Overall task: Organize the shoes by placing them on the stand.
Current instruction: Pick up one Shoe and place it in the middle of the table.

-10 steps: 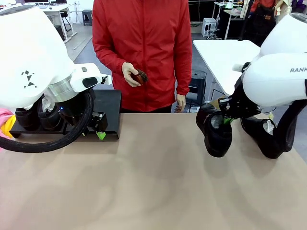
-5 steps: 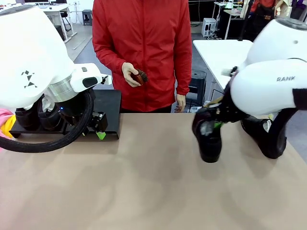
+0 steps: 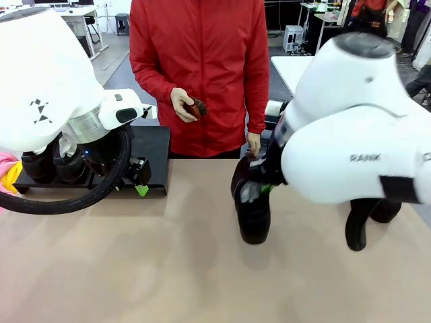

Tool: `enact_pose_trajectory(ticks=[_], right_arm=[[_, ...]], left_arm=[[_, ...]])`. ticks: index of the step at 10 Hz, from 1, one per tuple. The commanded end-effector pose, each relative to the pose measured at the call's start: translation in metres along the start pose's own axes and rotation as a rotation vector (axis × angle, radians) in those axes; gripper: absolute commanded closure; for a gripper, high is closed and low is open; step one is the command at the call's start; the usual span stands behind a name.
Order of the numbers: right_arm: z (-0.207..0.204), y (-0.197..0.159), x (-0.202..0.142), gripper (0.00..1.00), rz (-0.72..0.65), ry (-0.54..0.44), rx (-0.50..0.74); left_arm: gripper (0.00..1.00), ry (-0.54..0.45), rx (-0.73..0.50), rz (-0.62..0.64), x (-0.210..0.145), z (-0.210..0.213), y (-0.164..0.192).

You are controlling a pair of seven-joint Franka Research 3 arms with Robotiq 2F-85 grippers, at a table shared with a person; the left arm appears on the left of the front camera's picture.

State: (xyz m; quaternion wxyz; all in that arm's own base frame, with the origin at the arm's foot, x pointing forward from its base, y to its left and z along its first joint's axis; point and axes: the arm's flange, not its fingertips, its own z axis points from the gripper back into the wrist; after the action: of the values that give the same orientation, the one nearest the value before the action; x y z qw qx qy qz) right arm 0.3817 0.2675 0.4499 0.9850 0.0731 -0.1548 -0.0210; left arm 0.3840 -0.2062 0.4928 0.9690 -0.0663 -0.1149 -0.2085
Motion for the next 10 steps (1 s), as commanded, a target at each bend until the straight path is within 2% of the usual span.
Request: enact_pose_trajectory(ticks=[1,4,6,7,10], right_arm=[[-0.030,0.014,-0.003,1.00,0.034,0.033,0.046],[-0.050,0.021,-0.015,1.00,0.079,0.041,0.051],[-0.066,0.019,-0.024,1.00,0.081,0.088,0.046],[-0.068,0.015,-0.026,0.96,0.070,0.096,0.053],[-0.059,0.001,-0.026,0.38,0.035,0.084,0.044]], left_arm=[[0.39,0.004,-0.001,0.008,-0.001,0.003,0.001],[0.39,0.004,-0.001,0.008,-0.001,0.003,0.001],[0.39,0.004,-0.001,0.008,-0.001,0.003,0.001],[0.39,0.004,-0.001,0.008,-0.001,0.003,0.001],[0.39,0.004,-0.001,0.008,-0.001,0.003,0.001]])
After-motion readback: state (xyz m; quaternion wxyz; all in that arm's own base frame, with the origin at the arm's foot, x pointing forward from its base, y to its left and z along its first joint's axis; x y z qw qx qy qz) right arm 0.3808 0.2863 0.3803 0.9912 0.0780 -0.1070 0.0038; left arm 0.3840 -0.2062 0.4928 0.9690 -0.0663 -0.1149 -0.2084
